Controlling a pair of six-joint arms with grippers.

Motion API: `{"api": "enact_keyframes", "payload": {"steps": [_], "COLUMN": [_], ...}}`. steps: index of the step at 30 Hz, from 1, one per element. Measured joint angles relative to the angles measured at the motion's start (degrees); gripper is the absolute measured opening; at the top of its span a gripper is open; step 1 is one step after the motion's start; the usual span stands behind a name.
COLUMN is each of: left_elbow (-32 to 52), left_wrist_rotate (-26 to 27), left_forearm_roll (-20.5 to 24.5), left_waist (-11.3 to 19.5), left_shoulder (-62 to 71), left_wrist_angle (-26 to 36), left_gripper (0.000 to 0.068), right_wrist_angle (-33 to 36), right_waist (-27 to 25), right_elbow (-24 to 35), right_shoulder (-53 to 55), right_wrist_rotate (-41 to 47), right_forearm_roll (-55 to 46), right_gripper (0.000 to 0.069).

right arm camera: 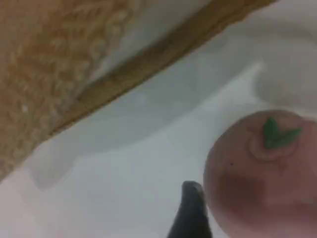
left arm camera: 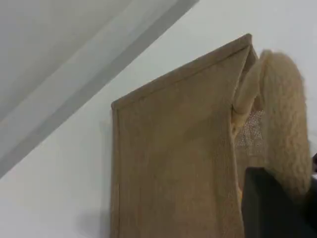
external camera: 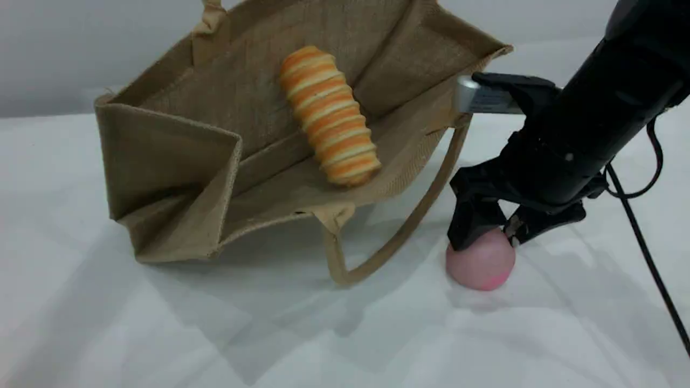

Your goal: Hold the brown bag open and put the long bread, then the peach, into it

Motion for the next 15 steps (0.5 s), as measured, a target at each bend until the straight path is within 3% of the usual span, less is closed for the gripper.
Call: {"api": "enact_keyframes", "payload": {"steps": [3,7,15], "left_elbow": [0.0,0.0,0.0], "left_wrist_rotate": [0.05,0.05,0.05], "left_forearm_roll": [0.0,0.0,0.0], "left_waist": [0.0,0.0,0.0], "left_shoulder": [0.0,0.0,0.0], "left_wrist_angle": [0.0,0.0,0.0], "left_gripper": [0.0092,0.0092,0.0092], "right_wrist_angle": [0.0,0.24,0.76], "right_waist": [0.0,0.0,0.0], "right_elbow": [0.0,0.0,0.0], "right_shoulder": [1.06,2.44,2.27], "right_wrist_rotate": [-0.25,-0.25,-2.17], "right_forearm_roll": [0.36,0.3,-0.04], "right_gripper": [0.0497,0.0412,0.011]}}
